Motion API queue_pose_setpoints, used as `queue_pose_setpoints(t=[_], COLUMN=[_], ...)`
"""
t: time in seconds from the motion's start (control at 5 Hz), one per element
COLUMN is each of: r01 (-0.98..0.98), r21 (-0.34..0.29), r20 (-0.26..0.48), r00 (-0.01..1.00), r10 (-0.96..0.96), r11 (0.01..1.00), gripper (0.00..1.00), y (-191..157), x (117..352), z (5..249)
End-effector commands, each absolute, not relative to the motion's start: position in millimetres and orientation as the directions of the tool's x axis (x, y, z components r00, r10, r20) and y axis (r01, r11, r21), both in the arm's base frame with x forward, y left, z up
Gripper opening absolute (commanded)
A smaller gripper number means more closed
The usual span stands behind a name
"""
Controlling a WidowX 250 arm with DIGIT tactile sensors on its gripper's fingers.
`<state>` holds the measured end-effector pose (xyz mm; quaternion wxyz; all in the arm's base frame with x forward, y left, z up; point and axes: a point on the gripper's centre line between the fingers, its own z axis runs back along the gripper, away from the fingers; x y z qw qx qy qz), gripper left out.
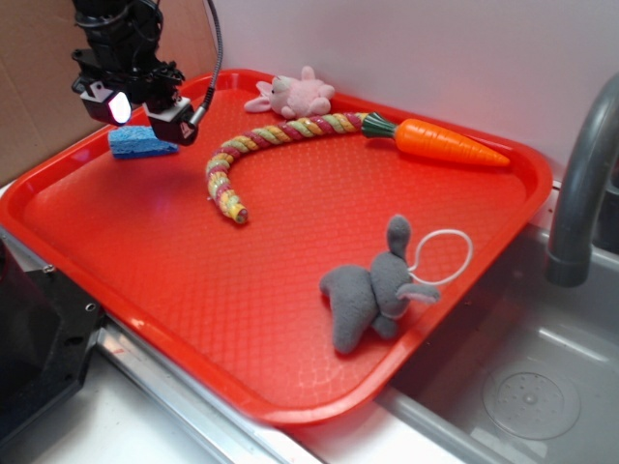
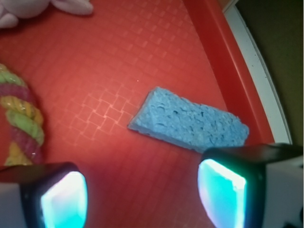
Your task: Grab the blue sponge.
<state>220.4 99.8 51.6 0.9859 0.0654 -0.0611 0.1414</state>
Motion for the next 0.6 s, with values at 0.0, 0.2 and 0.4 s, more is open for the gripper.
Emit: queue_pose_setpoints(t=[0.0,0.2,0.4], r01=[-0.304,-0.062,0.190], r21=[0.043,0.032,0.051], r20=[0.191,0.249,0.187], r00=[0.937,0.967,0.963], r10=[0.291,0.052,-0.196], r11=[0.952,0.998,0.980], gripper=[1.00,1.00,1.00], y=[134.3,131.2,127.9], x=[218.6,224.5,243.1], z=[57.4,59.4,43.2])
